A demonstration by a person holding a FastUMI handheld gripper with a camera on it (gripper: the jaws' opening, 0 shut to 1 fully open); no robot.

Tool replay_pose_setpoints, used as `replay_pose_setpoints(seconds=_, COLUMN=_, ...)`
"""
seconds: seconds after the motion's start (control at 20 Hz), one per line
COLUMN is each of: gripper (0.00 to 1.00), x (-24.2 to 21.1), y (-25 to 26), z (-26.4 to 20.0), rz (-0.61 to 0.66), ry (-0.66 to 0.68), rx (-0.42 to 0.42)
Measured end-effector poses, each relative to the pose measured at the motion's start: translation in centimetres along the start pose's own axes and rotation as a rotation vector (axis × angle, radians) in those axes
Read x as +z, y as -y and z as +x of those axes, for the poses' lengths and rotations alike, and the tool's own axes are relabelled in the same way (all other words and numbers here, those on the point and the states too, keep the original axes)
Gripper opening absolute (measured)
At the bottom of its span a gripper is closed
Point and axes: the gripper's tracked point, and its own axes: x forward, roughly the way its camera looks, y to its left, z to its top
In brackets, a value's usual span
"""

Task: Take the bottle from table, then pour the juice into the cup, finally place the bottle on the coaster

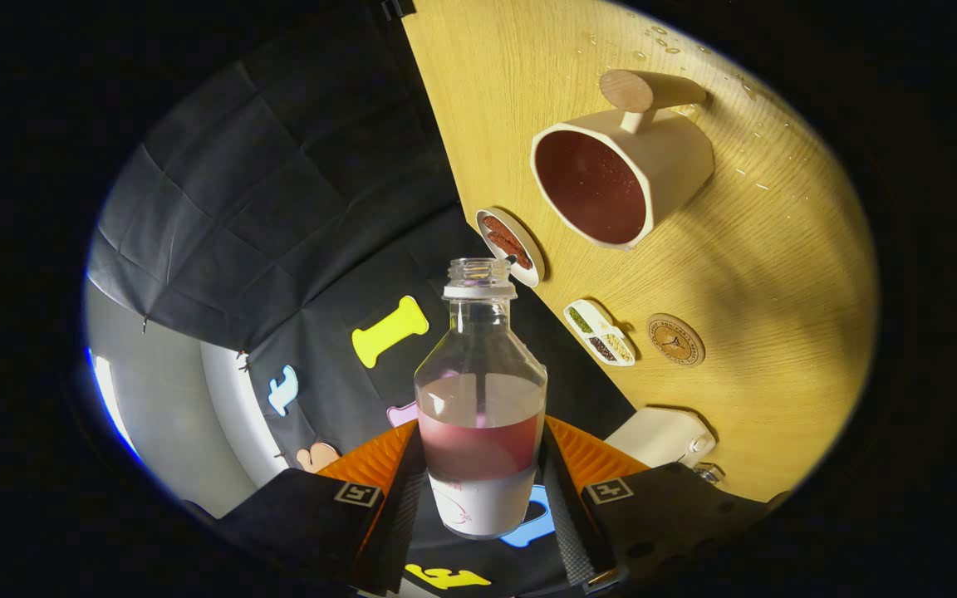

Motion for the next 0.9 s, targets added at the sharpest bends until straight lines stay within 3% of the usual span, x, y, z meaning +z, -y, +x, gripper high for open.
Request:
replay_pose_setpoints(seconds=0.1, gripper=0.74, x=-0.2, y=0.9, z=0.0, rz=-0.107, ry=-0.003, rx=-0.033)
replay_pose_setpoints(seconds=0.45, gripper=0.74, x=-1.4, y=1.4, z=-1.3, rz=-0.686, ry=-0.022, rx=-0.079)
replay_pose_setpoints(seconds=0.9, gripper=0.74, x=-3.1, y=-0.5, z=-2.7, rz=-1.374, ry=0.061, rx=-0.075)
